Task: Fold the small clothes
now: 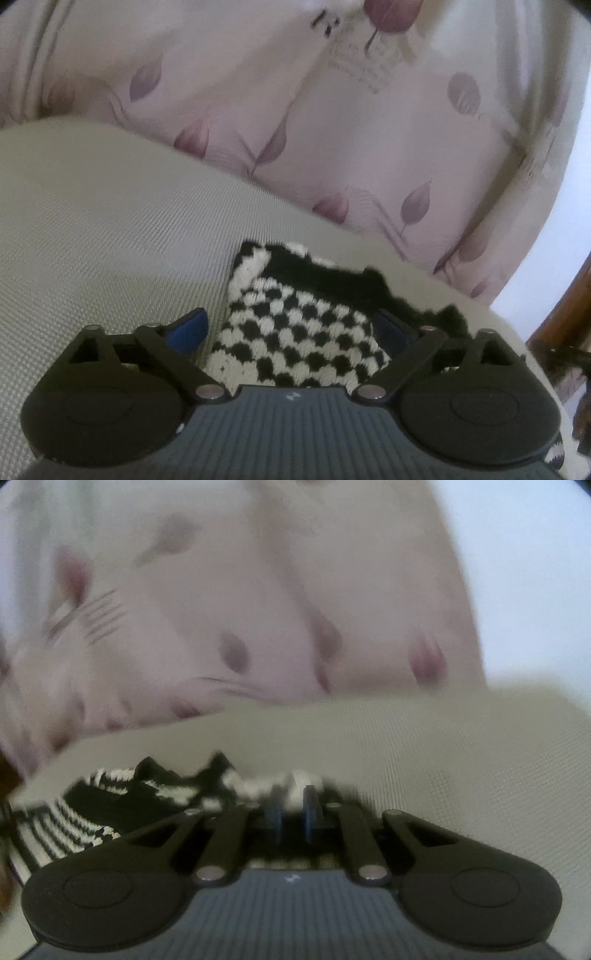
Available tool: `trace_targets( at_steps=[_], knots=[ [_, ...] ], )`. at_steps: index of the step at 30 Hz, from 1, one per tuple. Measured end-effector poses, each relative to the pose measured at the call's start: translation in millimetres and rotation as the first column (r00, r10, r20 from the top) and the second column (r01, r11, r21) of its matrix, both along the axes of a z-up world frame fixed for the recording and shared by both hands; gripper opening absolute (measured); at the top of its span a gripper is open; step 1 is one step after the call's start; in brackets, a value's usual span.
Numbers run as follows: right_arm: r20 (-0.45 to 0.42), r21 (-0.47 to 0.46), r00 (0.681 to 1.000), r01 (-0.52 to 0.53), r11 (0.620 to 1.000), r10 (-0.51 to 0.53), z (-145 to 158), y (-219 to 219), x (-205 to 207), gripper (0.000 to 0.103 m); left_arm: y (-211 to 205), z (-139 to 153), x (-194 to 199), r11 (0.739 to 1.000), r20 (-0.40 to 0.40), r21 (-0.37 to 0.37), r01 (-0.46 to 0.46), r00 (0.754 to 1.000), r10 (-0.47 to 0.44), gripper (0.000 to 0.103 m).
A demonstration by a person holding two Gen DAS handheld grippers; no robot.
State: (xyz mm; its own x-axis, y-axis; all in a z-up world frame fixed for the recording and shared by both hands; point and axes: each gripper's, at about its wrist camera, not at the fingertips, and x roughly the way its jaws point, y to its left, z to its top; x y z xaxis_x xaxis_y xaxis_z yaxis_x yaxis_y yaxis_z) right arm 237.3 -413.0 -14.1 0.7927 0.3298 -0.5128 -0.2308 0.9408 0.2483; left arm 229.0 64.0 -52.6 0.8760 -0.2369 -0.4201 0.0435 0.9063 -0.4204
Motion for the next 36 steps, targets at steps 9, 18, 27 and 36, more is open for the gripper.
trace_targets(
  at_steps=[9, 18, 27, 36],
  knots=[
    [-0.154, -0.191, 0.959, -0.264, 0.945, 0.237, -23, 29, 84, 0.054, 20, -6, 0, 0.989, 0.002, -0.127, -0.071, 0.997, 0.072, 0.103],
    [-0.163, -0.339, 0.921, -0.389, 0.857, 0.353, -34, 61, 75, 0.016, 22, -9, -5, 0.989, 0.008, -0.129, -0.072, 0.997, 0.073, 0.103],
    [-0.100, -0.140, 0.978, -0.198, 0.970, 0.185, -43, 17, 72, 0.025, 22, -10, -5, 0.988, 0.004, -0.129, -0.086, 0.996, 0.087, 0.103],
    [0.004, -0.155, 0.979, -0.199, 0.968, 0.202, 5, 9, 59, 0.028, 23, -10, -3, 0.986, -0.011, -0.136, -0.094, 0.996, 0.093, 0.103]
  ],
)
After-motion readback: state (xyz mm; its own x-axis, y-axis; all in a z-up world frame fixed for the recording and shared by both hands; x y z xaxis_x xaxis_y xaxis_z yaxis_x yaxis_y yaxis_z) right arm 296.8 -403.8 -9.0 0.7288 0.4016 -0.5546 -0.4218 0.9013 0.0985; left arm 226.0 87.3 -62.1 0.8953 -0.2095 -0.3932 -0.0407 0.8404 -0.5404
